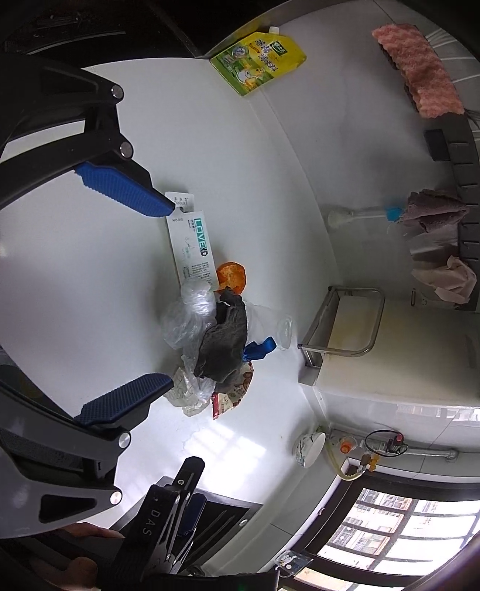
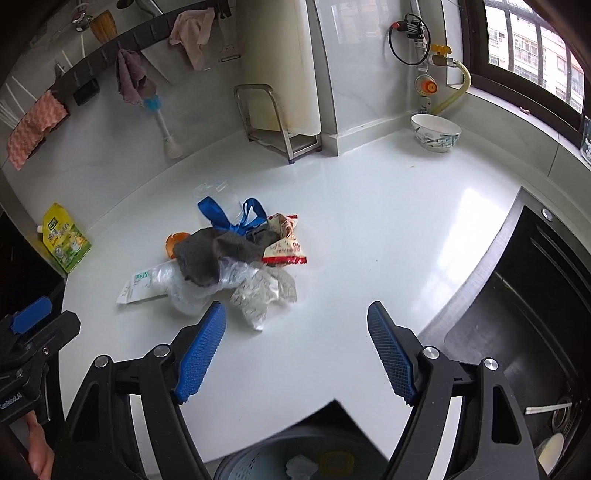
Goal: Collect trash
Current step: 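Move both tools back to the trash pile on the counter, then grasp the blue ribbon with the left tool while the right tool grasps the red-white snack wrapper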
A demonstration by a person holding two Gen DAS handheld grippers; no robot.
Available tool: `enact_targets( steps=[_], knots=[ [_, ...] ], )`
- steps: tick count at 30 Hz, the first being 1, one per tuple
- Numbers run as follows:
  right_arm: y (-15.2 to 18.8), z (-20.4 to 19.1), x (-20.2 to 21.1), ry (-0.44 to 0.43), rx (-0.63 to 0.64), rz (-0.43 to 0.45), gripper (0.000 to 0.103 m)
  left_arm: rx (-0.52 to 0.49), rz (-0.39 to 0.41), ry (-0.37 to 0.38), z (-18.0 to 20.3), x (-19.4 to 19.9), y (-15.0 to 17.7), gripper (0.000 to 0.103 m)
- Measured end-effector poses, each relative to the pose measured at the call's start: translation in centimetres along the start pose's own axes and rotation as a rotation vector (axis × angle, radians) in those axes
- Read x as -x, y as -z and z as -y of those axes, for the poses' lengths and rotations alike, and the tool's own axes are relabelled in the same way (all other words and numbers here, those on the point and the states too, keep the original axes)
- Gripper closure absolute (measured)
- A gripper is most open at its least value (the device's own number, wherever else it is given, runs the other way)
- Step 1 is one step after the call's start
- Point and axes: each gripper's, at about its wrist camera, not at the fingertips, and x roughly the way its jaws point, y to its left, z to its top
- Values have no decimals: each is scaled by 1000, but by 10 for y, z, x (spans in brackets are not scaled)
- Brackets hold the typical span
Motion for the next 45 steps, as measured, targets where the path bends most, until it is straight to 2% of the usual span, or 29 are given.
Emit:
enact_targets(
  steps=[6,10,22,24,25,26,28,33,39,45],
  knots=[
    [-27,4,-48,35,14,7,28,21,-14,15,2,-51,-17,18],
    [-40,10,-78,25,0,-10,28,48,-18,18,2,-75,-26,18],
    [-52,7,-135,31,40,-76,28,67,-26,6,2,-105,-36,18],
    [-52,4,-140,20,54,-92,35,63,-26,6,2,-106,-37,18],
    [-52,3,-143,13,61,-105,46,61,-27,6,2,-106,-37,18],
    [-51,2,-146,7,64,-122,63,61,-28,5,2,-107,-37,18],
    [-50,2,-150,-13,61,-144,76,66,-34,8,2,-108,-37,18],
    [-47,11,-136,-24,36,-103,77,67,-38,14,5,-112,-39,18],
    [-39,30,-115,19,-17,-67,78,74,-42,19,11,-120,-44,18],
    [-24,48,-100,28,-82,-62,78,52,-3,11,26,-128,-55,18]
  ],
)
